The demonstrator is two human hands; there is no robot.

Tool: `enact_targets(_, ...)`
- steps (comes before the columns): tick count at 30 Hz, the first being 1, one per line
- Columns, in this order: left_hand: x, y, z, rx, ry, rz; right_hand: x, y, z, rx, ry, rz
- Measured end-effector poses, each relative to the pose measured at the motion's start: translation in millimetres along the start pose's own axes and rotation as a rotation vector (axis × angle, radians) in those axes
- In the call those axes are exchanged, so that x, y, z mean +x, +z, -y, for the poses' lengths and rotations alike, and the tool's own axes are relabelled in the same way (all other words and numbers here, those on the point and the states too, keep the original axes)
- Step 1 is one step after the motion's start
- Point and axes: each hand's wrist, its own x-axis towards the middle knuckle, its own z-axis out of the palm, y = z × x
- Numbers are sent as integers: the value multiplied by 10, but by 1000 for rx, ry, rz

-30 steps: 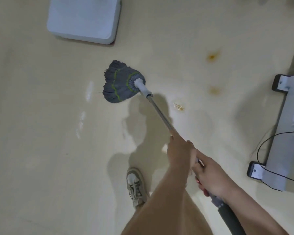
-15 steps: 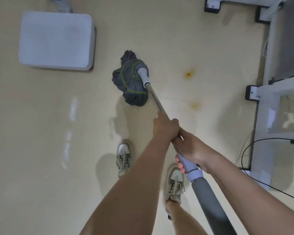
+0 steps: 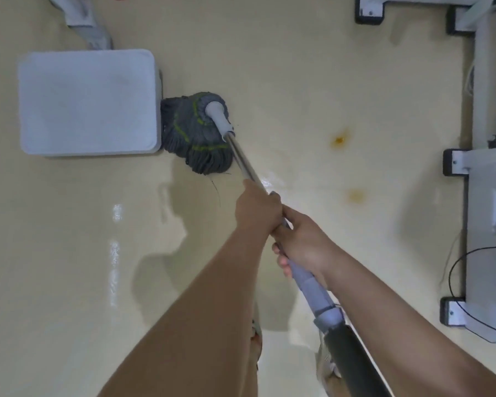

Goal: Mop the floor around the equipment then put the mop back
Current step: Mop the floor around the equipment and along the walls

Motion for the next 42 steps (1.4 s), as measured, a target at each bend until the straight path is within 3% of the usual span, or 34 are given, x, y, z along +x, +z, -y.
enact_targets(7, -825, 870, -306, -161, -84, 483, -854, -678, -501, 317, 228, -195)
enact_targets(9, -921, 915, -280, -226, -108, 556, -945, -733, -559, 343, 272, -209)
enact_targets(16, -511, 749, -510, -131, -38, 312, -507, -784, -254, 306, 307, -131)
enact_targets(26, 124, 1104, -1157, 47, 73, 55, 279, -1609, -31, 281, 83, -41)
enact_targets(31, -138, 1813, -1620, -14, 50, 161, 138, -2413, -276, 254, 52, -144)
enact_targets(38, -606, 2855, -2418, 169, 188, 417, -344, -3512, -577, 346, 158, -421)
enact_targets(42, -793, 3062, -2467, 250, 166, 536, -520, -3607, -699, 373, 221, -442)
